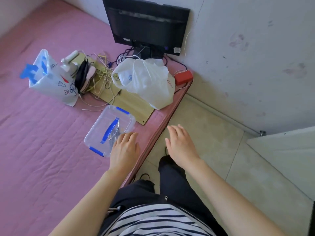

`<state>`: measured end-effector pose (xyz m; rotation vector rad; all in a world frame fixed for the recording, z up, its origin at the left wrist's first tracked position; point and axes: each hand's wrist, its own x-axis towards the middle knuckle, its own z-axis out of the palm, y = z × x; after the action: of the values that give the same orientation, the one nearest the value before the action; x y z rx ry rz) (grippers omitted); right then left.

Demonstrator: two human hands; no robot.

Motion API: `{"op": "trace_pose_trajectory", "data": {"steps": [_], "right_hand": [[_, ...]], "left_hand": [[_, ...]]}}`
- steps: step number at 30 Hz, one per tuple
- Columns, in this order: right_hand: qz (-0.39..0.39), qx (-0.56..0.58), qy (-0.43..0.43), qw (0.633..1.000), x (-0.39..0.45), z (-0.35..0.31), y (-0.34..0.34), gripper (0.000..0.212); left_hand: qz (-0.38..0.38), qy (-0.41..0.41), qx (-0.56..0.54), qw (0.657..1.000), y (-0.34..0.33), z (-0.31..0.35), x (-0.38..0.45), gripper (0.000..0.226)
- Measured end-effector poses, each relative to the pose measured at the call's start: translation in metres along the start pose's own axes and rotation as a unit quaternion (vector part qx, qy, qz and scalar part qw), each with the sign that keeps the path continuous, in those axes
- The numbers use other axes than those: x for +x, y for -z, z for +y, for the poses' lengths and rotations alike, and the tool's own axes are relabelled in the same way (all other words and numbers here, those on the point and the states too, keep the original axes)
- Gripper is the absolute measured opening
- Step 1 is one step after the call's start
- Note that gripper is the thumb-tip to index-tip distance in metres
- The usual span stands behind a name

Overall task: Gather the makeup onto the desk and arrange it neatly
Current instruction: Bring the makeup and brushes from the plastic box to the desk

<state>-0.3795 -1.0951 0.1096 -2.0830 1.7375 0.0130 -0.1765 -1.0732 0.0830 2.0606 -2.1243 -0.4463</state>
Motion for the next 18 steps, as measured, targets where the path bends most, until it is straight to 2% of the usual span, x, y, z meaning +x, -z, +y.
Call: {"op": "trace_pose_trajectory", "data": {"steps": [4, 7, 14, 18], "right_hand": [[-0.010, -0.020, 0.074, 0.997, 0.048, 0.015, 0.014, 0.048], [-0.054, -0.053, 0.141, 0.987, 0.080, 0.024, 0.024, 0.049], [-0.141, -0.122, 0.275, 0.943, 0.142, 0.025, 0.029, 0.053], [-0.173, -0.147, 0.335, 0.915, 0.168, 0.012, 0.018, 0.054]], "left_hand": [[-0.010, 0.067, -0.002, 0.998, -0.007, 0.001, 0.033, 0.034], [0.004, 0.128, -0.003, 0.992, -0.007, 0.006, 0.052, 0.034], [0.047, 0.283, -0.030, 0.958, -0.011, 0.020, 0.057, 0.041], [0.041, 0.346, -0.036, 0.937, -0.024, 0.014, 0.047, 0.051]]}}
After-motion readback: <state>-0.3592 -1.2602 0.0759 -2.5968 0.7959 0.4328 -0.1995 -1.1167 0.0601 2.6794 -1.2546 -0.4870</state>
